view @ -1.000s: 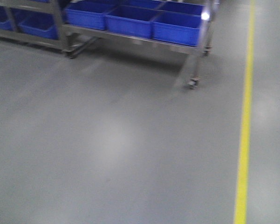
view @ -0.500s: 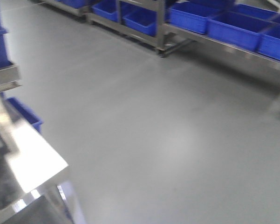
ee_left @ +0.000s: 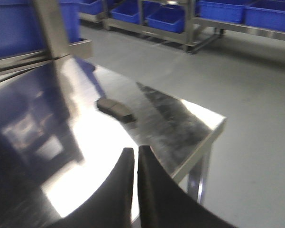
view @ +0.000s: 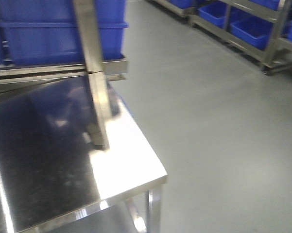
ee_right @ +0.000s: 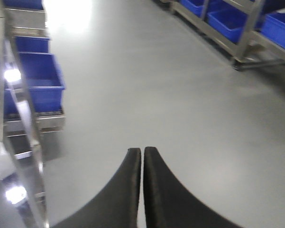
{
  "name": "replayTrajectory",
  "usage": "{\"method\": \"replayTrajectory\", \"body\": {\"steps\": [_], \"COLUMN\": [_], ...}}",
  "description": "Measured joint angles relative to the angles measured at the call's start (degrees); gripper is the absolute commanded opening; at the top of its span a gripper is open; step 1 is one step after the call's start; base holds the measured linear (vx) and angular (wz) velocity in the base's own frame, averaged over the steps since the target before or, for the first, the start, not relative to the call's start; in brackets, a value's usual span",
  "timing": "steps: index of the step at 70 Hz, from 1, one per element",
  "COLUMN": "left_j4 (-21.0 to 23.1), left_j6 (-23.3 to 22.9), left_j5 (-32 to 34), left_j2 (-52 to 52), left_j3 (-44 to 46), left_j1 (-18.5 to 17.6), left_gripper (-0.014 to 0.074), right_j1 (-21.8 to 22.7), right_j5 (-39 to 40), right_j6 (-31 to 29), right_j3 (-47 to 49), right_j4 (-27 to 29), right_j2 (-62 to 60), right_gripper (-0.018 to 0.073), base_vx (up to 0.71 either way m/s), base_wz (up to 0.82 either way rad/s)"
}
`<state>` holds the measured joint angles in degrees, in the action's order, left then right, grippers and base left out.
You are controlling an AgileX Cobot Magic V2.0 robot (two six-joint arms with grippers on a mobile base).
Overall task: Move and align brake pads A on conveyor
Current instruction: 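Turn the base toward the stainless steel table with blue bins, then drive up to the steel table holding two brake pads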
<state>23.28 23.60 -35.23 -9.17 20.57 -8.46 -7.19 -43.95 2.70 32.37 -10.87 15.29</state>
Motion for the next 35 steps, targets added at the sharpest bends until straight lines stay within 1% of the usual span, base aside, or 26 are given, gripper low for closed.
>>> {"method": "replayTrajectory", "body": {"steps": [18,35], "left_j4": [0.0,0.0], "left_j6": [0.0,0.0], "left_j5": [0.0,0.0], "left_j2": [0.0,0.0], "left_j3": [0.0,0.0], "left_j1": [0.0,0.0], "left_gripper": [-0.0006,-0.0006], "right_j1": [0.0,0.0], "right_j5": [0.0,0.0], "right_j6": [0.0,0.0], "right_j3": [0.0,0.0], "right_j4": [0.0,0.0], "right_j2": [0.0,0.0], "right_gripper": [-0.0001,-0.0001], "base_vx": [0.04,0.04], "base_wz": [0.62,0.45]}}
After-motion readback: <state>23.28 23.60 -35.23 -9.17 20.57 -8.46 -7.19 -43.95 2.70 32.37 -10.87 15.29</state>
